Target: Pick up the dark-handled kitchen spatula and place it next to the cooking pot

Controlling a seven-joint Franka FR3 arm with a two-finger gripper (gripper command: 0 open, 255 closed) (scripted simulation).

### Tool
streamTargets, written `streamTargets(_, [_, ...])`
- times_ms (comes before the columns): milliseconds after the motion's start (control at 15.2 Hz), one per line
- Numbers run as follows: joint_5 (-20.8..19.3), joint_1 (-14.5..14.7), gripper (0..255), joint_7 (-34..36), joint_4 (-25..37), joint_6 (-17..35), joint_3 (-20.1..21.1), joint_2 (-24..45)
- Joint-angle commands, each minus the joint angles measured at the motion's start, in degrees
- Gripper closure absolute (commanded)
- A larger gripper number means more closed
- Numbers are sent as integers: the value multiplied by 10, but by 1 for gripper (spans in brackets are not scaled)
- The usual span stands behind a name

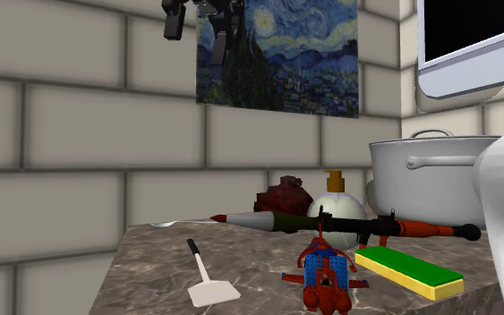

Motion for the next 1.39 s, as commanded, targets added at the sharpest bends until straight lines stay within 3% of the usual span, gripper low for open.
streamTargets(0, [0, 0, 0, 0, 0, 0, 0, 0])
streamTargets(660, [0, -63, 0, 136, -99, 147, 7, 93])
streamTargets(1320, [0, -121, 0, 270, -156, 296, 8, 233])
